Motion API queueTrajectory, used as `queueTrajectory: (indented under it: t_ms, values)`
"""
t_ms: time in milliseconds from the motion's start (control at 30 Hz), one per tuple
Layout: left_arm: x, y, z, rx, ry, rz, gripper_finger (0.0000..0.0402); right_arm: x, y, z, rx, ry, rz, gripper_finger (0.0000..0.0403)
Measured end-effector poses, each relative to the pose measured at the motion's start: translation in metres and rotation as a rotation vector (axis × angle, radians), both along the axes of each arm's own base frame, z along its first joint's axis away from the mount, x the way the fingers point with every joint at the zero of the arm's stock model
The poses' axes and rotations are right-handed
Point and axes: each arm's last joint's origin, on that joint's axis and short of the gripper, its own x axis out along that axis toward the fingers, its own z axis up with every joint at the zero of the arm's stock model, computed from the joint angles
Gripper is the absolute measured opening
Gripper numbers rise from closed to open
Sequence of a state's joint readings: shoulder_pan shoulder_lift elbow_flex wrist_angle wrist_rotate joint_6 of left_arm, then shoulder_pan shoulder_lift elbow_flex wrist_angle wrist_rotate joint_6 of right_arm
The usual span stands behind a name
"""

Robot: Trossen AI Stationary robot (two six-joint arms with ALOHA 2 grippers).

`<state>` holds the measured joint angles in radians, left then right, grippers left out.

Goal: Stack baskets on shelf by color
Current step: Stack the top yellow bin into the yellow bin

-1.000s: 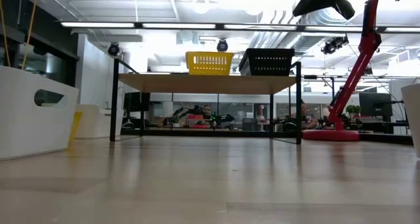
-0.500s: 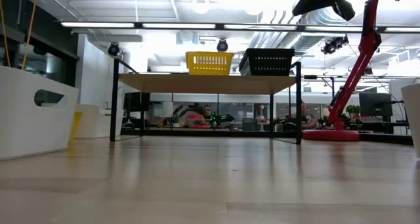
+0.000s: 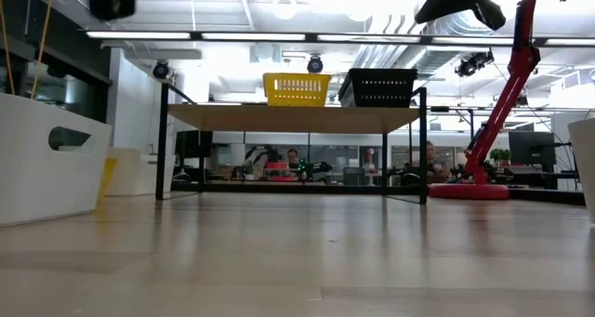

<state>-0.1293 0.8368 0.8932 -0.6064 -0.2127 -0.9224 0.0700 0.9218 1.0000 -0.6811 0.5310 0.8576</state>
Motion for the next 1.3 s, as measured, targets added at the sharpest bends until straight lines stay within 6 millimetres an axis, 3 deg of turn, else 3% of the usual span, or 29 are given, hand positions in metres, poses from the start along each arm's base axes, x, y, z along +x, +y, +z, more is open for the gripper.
queueTrajectory:
  t_ms: [167,333,567,800,967,1300]
  values:
    - [0.002,-0.002,-0.024,-0.126,0.243,0.064,0.0204,0.0,0.0,-0.001,-0.004,0.012,-0.012,0.0]
    - [0.011,-0.002,-0.04,-0.228,0.355,0.247,0.022,0.003,0.0,-0.004,-0.007,0.03,-0.016,0.0]
    - [0.025,-0.001,-0.069,-0.215,0.54,0.486,0.022,0.007,0.0,-0.007,-0.008,0.048,-0.016,0.0]
    - [0.021,-0.001,-0.088,-0.209,0.745,0.664,0.0206,0.01,0.0,-0.009,-0.014,0.067,-0.011,0.0]
    - [0.031,-0.001,-0.095,-0.231,0.728,0.7,0.0187,0.009,0.0,-0.01,-0.016,0.082,-0.011,0.0]
    - [0.048,0.004,-0.122,-0.189,0.854,0.765,0.0157,0.009,0.0,-0.01,-0.018,0.085,-0.009,0.0]
